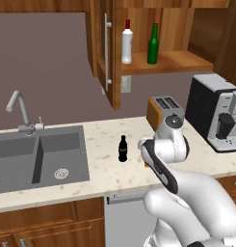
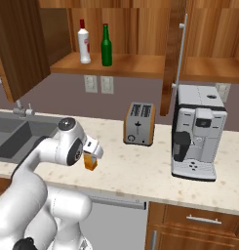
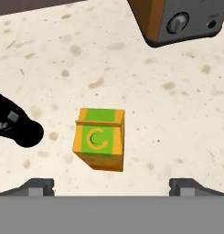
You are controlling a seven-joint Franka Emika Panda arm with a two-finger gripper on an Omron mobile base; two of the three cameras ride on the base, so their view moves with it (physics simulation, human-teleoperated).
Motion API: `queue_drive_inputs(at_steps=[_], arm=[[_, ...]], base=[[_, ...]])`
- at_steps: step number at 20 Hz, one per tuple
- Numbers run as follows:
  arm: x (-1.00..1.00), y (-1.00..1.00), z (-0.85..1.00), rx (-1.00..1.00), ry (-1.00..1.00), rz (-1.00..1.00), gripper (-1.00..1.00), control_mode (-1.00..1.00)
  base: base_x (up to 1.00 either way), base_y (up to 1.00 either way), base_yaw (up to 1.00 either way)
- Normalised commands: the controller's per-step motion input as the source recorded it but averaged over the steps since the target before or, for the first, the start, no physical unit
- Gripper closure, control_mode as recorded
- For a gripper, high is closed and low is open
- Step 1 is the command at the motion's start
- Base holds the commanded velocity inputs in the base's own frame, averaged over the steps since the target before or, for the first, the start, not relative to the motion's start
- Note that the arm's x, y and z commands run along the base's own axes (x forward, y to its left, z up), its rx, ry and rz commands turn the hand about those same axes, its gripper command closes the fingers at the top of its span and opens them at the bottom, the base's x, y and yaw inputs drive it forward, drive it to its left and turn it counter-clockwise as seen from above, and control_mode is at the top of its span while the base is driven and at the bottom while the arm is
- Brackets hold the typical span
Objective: Sort all alcoholic drinks to one cabinet, and non-alcoholic drinks to the other.
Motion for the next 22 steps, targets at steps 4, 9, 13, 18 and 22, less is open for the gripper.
queue_drive_inputs(at_steps=[4, 9, 13, 18, 22], arm=[[0.16, 0.00, -0.28, 0.00, 0.00, 0.00, -1.00, -1.00], [0.15, 0.00, -0.23, 0.00, 0.00, 0.00, -1.00, -1.00], [0.03, 0.00, -0.26, 0.00, 0.00, 0.00, -1.00, -1.00], [0.07, 0.00, -0.25, 0.00, 0.00, 0.00, -1.00, -1.00], [0.09, 0.00, -0.19, 0.00, 0.00, 0.00, -1.00, -1.00]], base=[[0.00, 0.00, 0.00], [0.00, 0.00, 0.00], [0.00, 0.00, 0.00], [0.00, 0.00, 0.00], [0.00, 0.00, 0.00]])
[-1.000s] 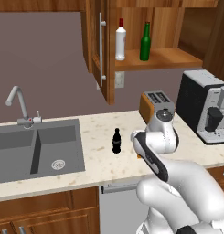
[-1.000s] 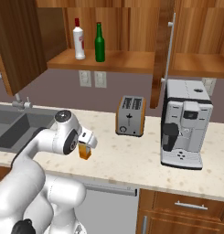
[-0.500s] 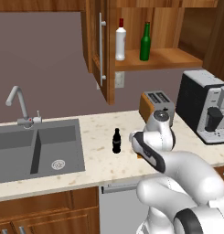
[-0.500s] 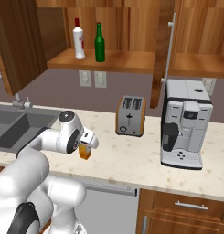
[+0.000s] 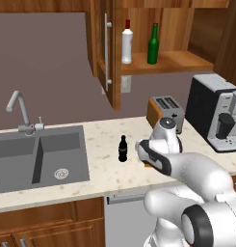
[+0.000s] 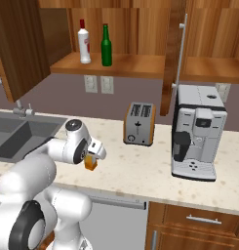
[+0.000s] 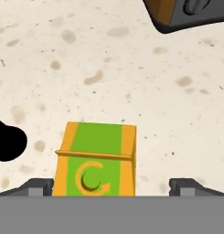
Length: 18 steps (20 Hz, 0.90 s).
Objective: Sort all alcoholic drinks to one cabinet, and non-alcoholic drinks to the other.
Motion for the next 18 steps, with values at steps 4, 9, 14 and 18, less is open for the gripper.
queue_drive_inputs(at_steps=[4, 9, 14, 18], arm=[[0.08, 0.00, -0.18, 0.00, 0.00, 0.00, -1.00, -1.00], [0.06, 0.00, -0.17, 0.00, 0.00, 0.00, -1.00, -1.00], [0.00, 0.00, -0.12, 0.00, -0.01, 0.00, -1.00, -1.00], [0.00, 0.00, -0.08, 0.00, -0.02, 0.00, 1.00, -1.00]], base=[[0.00, 0.00, 0.00], [0.00, 0.00, 0.00], [0.00, 0.00, 0.00], [0.00, 0.00, 0.00]])
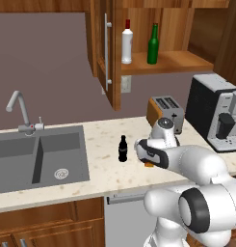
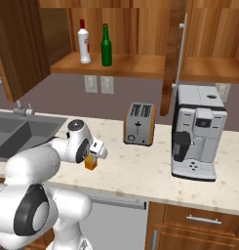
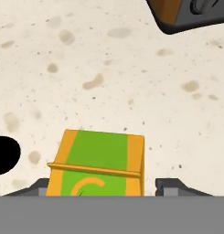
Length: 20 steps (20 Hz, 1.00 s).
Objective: Sort all alcoholic drinks to one cabinet, and non-alcoholic drinks to the other.
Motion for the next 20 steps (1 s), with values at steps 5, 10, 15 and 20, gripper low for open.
queue_drive_inputs(at_steps=[5, 10, 15, 20], arm=[[0.00, 0.00, 0.00, 0.00, -0.01, 0.00, 1.00, -1.00], [-0.21, 0.00, 0.32, 0.00, -0.02, 0.00, 1.00, -1.00], [-0.49, 0.00, 0.97, 0.00, -0.09, 0.00, 1.00, -1.00], [-0.55, 0.00, 1.00, 0.00, -0.14, 0.00, 1.00, -1.00]], base=[[0.00, 0.00, 0.00], [0.00, 0.00, 0.00], [0.00, 0.00, 0.00], [0.00, 0.00, 0.00]])
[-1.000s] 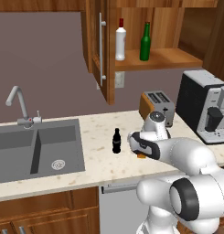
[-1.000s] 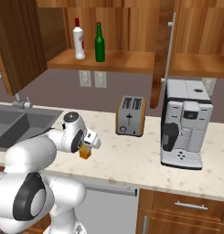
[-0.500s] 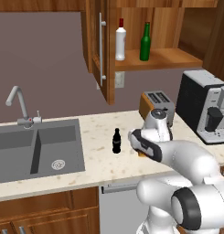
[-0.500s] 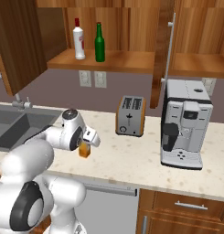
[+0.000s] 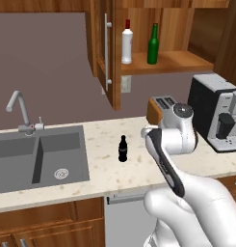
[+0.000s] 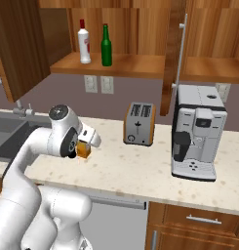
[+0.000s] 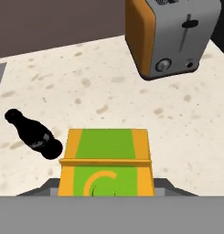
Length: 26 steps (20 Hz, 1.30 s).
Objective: Sort all alcoholic drinks to one cabinet, and non-alcoholic drinks to the other.
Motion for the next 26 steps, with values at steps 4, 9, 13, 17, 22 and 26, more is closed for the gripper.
queue_drive_inputs(at_steps=[4, 9, 13, 17, 22, 26], arm=[[-0.46, -0.01, 0.91, 0.00, -0.12, 0.00, 1.00, -1.00], [-0.32, 0.00, 0.60, -0.02, -0.13, 0.00, 1.00, -1.00], [-0.28, 0.00, 0.60, -0.02, -0.10, 0.00, 1.00, -1.00], [-0.12, 0.00, 0.58, 0.00, -0.02, 0.00, 1.00, -1.00], [-0.08, -0.02, 0.33, 0.00, 0.00, 0.03, 1.00, -1.00], [-0.08, -0.01, 0.04, 0.00, 0.00, 0.02, 1.00, -1.00]], base=[[0.00, 0.00, 0.00], [0.00, 0.00, 0.00], [0.00, 0.00, 0.00], [0.00, 0.00, 0.00], [0.00, 0.00, 0.00], [0.00, 0.00, 0.00]])
